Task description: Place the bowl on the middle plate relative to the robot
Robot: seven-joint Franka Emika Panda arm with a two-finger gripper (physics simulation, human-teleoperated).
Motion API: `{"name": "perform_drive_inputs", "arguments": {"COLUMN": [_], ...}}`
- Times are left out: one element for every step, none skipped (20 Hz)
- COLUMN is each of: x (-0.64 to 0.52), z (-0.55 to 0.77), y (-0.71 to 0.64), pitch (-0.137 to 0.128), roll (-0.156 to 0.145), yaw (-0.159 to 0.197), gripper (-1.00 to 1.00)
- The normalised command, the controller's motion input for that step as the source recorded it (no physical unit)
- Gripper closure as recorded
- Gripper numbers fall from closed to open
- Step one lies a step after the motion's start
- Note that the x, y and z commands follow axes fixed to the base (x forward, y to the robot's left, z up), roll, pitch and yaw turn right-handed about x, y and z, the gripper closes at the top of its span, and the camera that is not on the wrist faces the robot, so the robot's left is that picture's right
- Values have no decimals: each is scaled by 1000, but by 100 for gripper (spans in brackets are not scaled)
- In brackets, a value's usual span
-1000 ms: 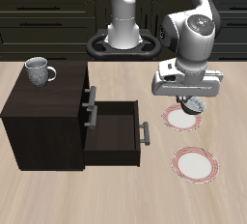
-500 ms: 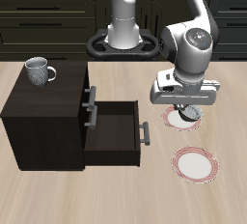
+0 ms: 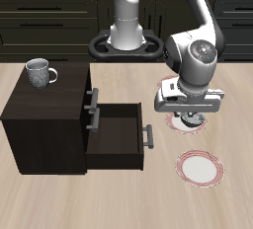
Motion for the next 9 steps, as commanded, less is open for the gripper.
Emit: {"name": "perform_drive_inputs", "arguments": {"x": [-76,-62,-106,-160,-99,-34,-59,-106,-22], "z": [-29,-39,-22,18,88,119,134,252,220], "y": [-11,-54,-60,36,109,-22,-22,-12,-125], "pitch": [-8,1,18,5,-57,-13,10,-55,-17], "roll": [13,4,14,39,22,0,9,28,-19], "yaw": [12,16,-4,-31,55,-15,-49,25,-40], "gripper": [-100,-100,-100,-100,-100,-100,-100,-100,-100]}}
